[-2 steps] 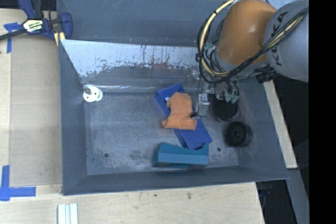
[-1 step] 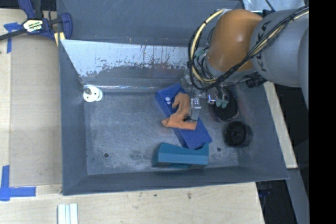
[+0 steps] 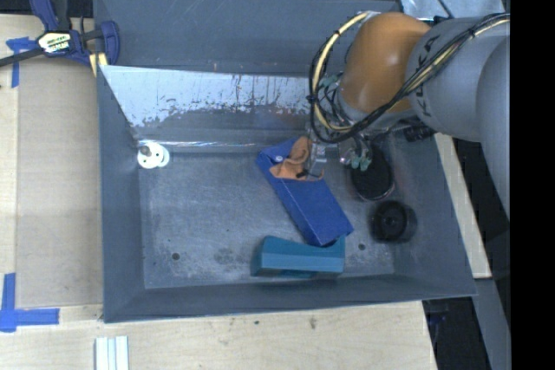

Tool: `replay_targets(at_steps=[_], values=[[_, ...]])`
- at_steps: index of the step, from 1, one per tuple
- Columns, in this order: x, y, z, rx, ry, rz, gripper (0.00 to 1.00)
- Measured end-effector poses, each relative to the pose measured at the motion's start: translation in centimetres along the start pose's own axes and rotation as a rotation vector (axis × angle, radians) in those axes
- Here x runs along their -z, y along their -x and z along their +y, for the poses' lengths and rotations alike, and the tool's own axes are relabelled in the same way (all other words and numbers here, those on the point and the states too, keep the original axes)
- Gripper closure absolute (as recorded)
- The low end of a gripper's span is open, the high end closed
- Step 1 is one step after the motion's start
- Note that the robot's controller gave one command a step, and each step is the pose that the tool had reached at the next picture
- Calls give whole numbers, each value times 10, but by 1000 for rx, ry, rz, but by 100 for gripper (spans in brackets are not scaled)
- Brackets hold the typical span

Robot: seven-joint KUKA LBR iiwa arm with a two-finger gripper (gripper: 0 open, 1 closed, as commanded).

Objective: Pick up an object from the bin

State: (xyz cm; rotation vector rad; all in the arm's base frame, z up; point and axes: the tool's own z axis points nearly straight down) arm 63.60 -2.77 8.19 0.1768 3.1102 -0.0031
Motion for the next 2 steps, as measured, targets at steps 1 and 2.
replay_targets(at_steps=[1,2], values=[[0,0,0,0,0,0,100],[137,-6,22,-24,1,22,100]])
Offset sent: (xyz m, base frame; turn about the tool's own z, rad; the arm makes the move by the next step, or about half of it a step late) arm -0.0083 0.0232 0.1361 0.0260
